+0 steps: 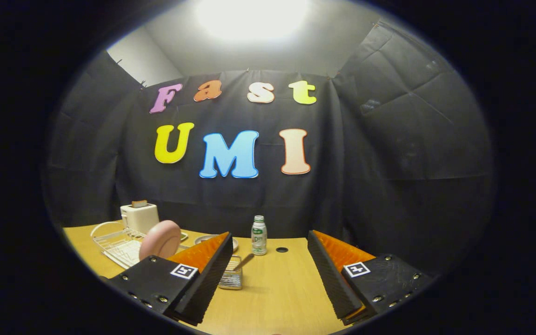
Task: Take the plate from the dish rack, then take the spoon from the basket and place it into the plate.
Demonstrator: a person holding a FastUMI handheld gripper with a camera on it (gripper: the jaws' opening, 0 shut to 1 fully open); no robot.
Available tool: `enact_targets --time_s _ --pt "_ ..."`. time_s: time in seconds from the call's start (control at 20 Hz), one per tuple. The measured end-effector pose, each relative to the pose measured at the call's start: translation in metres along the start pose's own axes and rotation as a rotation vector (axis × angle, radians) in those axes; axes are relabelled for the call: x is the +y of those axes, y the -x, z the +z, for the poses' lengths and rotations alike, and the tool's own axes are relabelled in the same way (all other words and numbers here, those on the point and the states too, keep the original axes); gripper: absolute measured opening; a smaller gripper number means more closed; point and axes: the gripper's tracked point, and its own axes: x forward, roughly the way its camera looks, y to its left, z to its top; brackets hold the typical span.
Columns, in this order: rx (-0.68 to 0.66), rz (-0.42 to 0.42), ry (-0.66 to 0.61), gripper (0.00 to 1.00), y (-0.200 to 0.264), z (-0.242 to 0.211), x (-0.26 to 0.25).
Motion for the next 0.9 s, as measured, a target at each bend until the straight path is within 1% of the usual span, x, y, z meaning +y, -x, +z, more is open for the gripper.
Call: enact_targets --time_s 0.25,0.45,0.55,0.75,0.9 --pt "0.081 0.154 -0.077 0.98 0.005 -0.005 0.047" --pt "0.105 0.242 -0.077 0.98 -0.007 -0.004 0.069" --pt "0.142 0.280 -0.073 0.98 -0.003 -0.008 0.076" --pt "0.301 0.365 -0.078 0.98 0.010 -0.028 0.094" --pt "0.439 0.401 -0.064 0.98 0.024 -0.044 0.096"
